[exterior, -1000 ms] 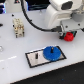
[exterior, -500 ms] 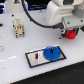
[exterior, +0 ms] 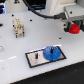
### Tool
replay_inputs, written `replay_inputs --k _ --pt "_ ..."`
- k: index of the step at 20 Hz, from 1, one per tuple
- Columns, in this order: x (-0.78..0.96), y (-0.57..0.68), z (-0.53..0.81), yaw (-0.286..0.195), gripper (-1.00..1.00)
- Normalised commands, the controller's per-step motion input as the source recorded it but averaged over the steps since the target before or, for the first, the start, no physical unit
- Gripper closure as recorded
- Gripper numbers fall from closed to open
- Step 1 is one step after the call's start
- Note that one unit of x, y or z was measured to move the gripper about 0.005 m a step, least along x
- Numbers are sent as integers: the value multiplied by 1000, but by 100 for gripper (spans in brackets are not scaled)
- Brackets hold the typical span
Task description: Insert the blue gear onto the right peg, followed by the red gear
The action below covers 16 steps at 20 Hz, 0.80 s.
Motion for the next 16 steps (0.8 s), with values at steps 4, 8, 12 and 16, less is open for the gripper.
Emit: replay_inputs --k 4,8,12,16 --pt "506 -346 451 0 100" --pt "507 -350 387 0 100" --pt "509 -396 265 0 100" --pt "538 -407 158 0 100"
